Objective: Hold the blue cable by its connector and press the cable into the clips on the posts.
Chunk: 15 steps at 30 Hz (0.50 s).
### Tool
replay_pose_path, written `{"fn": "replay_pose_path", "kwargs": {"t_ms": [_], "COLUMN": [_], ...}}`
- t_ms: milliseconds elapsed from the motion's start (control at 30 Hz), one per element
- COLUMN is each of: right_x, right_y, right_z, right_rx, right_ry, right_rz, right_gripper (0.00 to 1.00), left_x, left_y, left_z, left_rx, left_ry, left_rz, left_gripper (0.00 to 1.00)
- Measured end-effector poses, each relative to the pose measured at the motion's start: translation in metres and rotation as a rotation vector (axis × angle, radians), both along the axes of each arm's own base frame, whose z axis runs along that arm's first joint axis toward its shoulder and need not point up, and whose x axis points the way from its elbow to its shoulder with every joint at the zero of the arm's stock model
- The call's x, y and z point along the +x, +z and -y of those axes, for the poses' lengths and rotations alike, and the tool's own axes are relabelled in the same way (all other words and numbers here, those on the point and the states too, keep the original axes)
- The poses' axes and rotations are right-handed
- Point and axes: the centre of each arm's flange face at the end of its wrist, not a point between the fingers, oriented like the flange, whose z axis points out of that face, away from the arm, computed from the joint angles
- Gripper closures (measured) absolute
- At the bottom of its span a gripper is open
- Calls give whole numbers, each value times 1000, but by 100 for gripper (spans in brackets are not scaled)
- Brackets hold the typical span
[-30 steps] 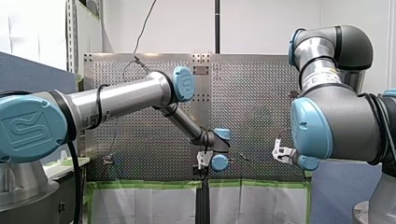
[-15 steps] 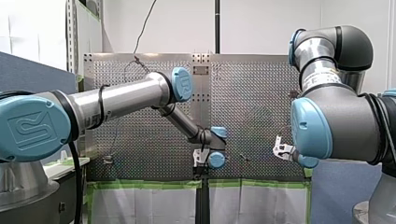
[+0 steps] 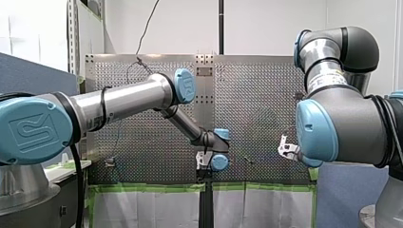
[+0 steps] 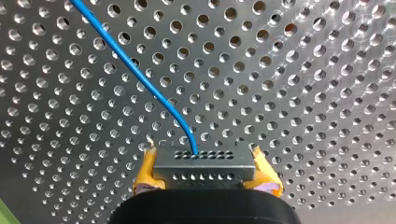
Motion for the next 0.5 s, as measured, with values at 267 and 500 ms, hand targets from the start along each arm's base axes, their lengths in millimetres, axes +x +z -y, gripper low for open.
{"fn": "replay_pose_path", "kwargs": {"t_ms": [267,500], "right_x": [2,6], "right_y": [-25,-35], "right_z": [5,8], "right_rx": [53,96], "right_ry": [-6,5], "right_rz": [-8,-13], "right_gripper": [100,100], "left_x": [4,3], "left_y": [0,1], "left_z": [-5,-5], "left_rx": [7,20], "left_ry": [8,6], "left_rz": [-7,-9], "left_gripper": [100,100]}}
